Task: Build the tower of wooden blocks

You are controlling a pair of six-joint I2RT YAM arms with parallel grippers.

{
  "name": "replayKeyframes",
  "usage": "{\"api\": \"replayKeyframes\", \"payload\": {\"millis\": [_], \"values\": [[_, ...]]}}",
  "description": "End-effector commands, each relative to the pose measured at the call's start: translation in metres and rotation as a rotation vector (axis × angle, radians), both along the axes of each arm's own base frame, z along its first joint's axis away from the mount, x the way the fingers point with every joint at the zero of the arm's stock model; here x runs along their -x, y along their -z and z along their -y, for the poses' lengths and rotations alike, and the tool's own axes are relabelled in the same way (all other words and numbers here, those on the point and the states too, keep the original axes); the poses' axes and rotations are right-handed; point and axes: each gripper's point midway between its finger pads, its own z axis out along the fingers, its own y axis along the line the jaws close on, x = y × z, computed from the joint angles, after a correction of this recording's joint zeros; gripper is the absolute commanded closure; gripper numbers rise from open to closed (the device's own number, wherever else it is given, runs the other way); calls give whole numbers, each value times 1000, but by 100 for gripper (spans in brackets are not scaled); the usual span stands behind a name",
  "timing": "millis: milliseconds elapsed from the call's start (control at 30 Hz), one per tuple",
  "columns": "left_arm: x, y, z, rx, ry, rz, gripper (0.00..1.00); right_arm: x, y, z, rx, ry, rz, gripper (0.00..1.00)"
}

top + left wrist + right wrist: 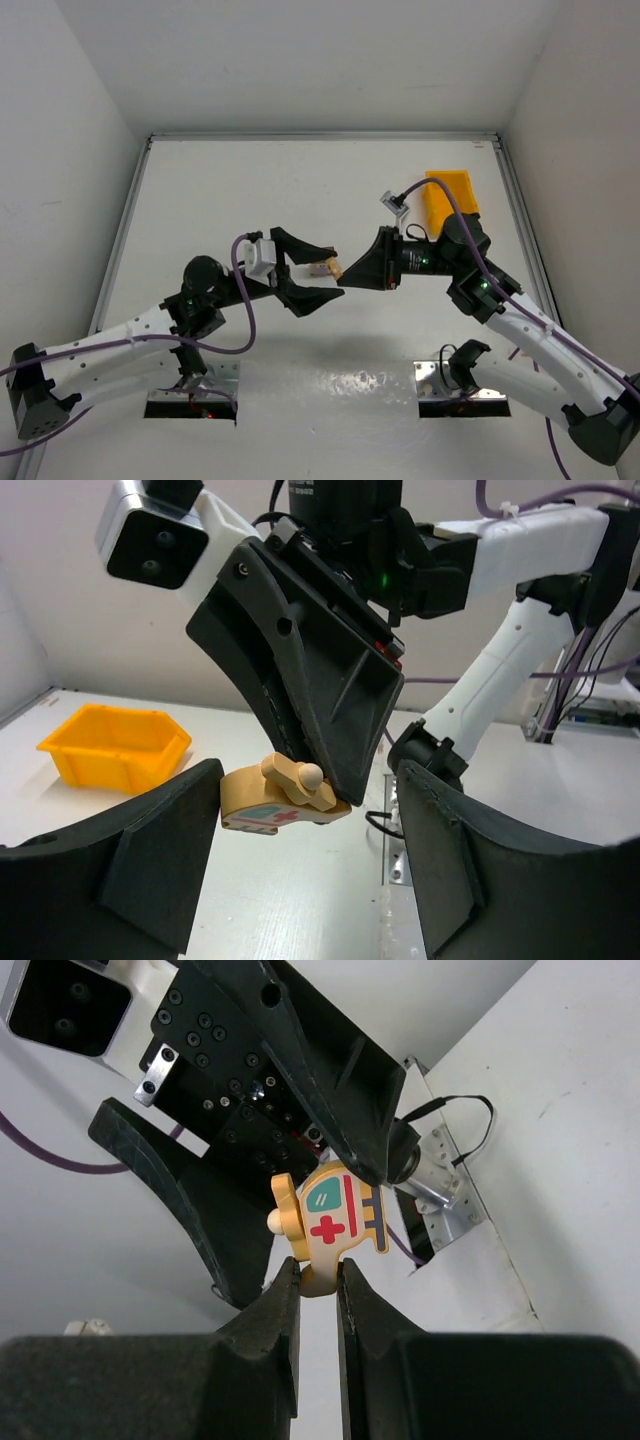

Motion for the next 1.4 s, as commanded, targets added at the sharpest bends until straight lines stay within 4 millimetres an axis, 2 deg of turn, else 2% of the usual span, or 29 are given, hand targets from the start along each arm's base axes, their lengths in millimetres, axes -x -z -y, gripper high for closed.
{"api": "replayKeyframes", "payload": {"millis": [0,133,267,300,400,600,1133,1233,1367], "values": [[11,-23,5,19,72,117,33,5,-28,1,-76,-22,68,95],[17,-32,5,22,102,165,34,8,-30,2,-80,-40,73,95],[21,-30,9,-7,138,197,36,13,-31,4,-84,-56,78,95],[24,-28,11,-20,160,205,40,14,-31,4,-83,-59,75,95],[26,-26,15,-50,187,205,43,17,-31,6,-79,-63,85,95],[30,-28,8,-55,188,212,43,19,-34,9,-76,-63,98,95],[27,-12,9,-124,183,194,42,21,-38,11,-71,-59,103,95],[29,-8,9,-136,196,185,56,23,-26,12,-55,-56,79,95],[30,2,9,-145,201,152,60,26,-10,15,-34,-55,44,95]]}}
